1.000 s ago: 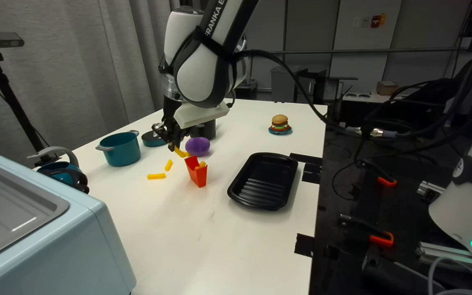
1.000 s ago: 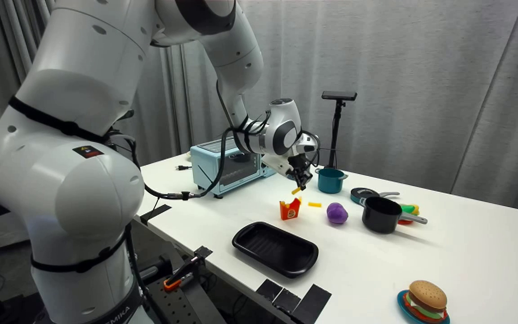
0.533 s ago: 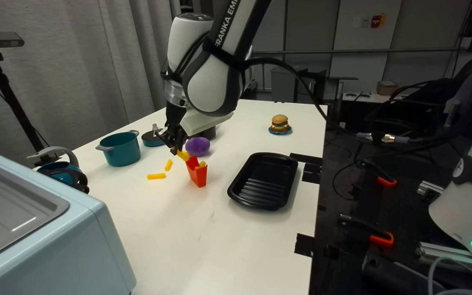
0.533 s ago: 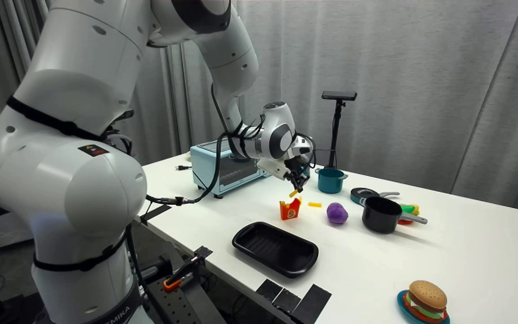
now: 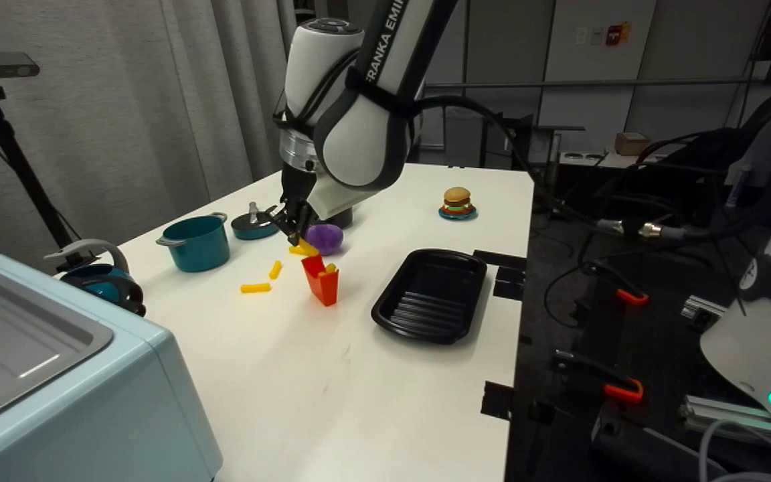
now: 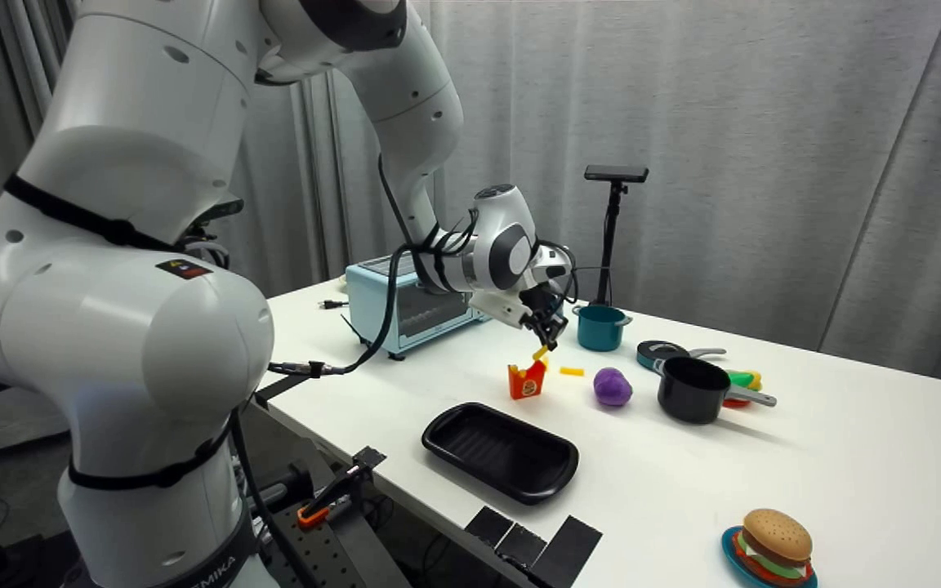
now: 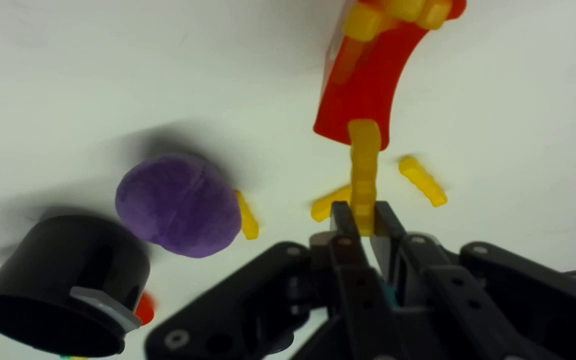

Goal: Put a yellow chip in the red box on the table

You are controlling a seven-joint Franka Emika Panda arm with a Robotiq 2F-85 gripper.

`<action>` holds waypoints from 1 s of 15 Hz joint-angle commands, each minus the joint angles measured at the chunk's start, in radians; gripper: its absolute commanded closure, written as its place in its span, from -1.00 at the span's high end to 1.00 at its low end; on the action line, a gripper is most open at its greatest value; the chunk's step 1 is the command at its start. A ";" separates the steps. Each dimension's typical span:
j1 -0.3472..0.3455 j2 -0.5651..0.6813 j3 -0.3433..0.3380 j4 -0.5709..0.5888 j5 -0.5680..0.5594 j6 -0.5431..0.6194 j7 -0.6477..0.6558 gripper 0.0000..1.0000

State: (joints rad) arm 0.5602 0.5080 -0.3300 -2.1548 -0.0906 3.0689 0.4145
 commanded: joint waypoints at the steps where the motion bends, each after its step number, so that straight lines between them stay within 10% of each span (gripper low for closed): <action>1: 0.030 -0.022 -0.032 -0.038 -0.014 0.026 -0.015 -0.93; 15: 0.048 -0.013 -0.045 -0.044 -0.009 0.026 -0.015 -0.93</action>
State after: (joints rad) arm 0.5886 0.5080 -0.3552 -2.1794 -0.0906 3.0689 0.4115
